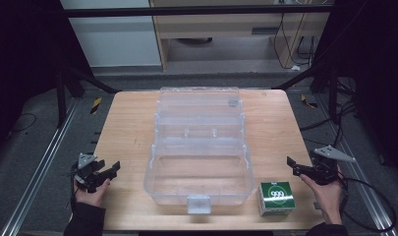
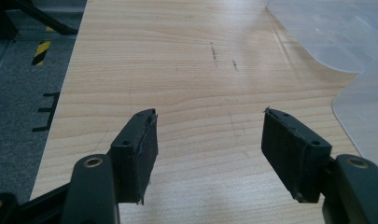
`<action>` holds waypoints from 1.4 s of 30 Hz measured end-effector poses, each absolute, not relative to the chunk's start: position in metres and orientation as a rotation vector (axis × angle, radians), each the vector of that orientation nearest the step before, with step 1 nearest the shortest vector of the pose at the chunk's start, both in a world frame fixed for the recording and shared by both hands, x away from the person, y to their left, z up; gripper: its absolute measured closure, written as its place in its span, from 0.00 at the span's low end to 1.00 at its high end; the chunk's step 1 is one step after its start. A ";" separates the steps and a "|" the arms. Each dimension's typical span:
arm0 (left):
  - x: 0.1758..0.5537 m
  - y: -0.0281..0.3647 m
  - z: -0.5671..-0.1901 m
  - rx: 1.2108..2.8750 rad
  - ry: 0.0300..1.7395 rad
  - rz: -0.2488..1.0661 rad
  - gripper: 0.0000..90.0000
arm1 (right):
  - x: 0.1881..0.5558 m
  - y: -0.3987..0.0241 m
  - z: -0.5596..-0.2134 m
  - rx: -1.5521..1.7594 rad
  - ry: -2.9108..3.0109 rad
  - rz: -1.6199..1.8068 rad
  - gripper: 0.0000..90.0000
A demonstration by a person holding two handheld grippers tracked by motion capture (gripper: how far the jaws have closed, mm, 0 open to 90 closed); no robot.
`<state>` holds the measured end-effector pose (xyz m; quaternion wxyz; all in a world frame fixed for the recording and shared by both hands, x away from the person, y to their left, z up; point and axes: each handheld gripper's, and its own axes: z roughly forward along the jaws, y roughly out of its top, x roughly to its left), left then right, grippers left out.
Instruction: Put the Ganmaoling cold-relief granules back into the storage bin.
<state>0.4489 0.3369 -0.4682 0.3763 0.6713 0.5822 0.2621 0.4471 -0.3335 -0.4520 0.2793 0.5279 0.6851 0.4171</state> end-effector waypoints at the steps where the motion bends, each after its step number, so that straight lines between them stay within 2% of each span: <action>1: 0.449 0.336 -0.468 1.726 1.482 0.669 0.40 | 0.447 -0.333 -0.452 1.416 1.838 1.119 0.10; 23: 0.447 0.326 -0.471 1.842 1.436 0.659 0.38 | 0.432 -0.314 -0.401 1.087 2.070 1.047 0.09; 42: 0.446 0.326 -0.473 1.861 1.431 0.659 0.39 | 0.426 -0.278 -0.370 0.815 2.290 0.965 0.07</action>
